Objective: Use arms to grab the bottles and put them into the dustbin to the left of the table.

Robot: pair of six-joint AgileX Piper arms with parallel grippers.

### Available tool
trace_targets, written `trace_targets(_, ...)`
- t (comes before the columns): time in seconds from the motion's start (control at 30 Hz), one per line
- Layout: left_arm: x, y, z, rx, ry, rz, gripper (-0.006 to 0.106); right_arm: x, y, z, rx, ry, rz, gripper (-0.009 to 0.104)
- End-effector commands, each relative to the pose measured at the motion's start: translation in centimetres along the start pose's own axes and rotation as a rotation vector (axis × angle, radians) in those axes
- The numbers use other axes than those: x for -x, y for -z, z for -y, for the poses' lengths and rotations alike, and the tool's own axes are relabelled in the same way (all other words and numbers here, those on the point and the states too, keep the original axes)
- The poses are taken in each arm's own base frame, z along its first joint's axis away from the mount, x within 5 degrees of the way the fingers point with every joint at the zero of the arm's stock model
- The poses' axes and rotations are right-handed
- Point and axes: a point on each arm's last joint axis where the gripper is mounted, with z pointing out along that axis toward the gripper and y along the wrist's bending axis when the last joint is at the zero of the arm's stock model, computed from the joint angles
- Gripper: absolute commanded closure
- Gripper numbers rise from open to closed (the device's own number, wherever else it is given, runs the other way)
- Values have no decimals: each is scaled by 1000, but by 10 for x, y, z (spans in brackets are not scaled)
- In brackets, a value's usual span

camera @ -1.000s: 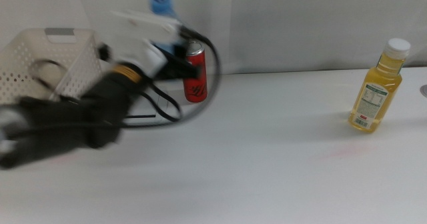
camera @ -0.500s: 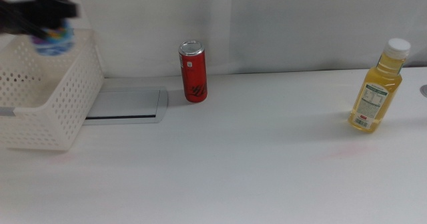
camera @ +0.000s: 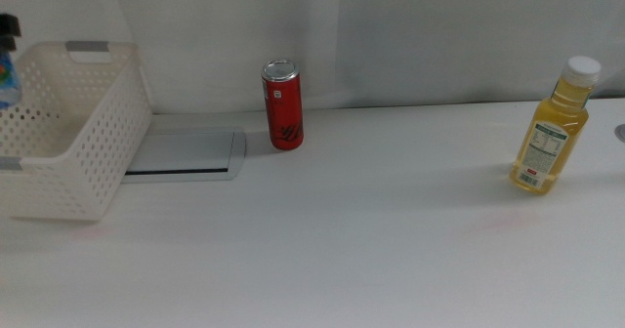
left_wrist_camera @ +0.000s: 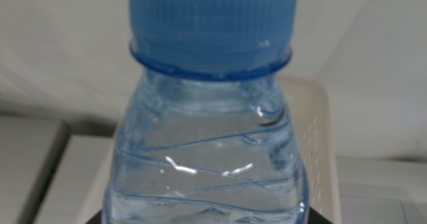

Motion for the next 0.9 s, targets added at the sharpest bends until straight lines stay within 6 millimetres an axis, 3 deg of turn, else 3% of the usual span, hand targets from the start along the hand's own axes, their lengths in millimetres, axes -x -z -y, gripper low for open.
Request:
trace_targets(0.0,4,-10,-3,2,27,29,103,1,3,0,9,5,29,-8)
trace_targets(0.37,-28,-85,-11,-3,43,-107,103,1,3,0,9,5,31,-8)
trace_targets(0.63,-43,-111,-2,-29,-6,-166,103,1,3,0,9,7,29,-8)
trace_targets(0.87,-46,-118,2,-35,-14,-171,103,1,3,0,9,7,29,-8)
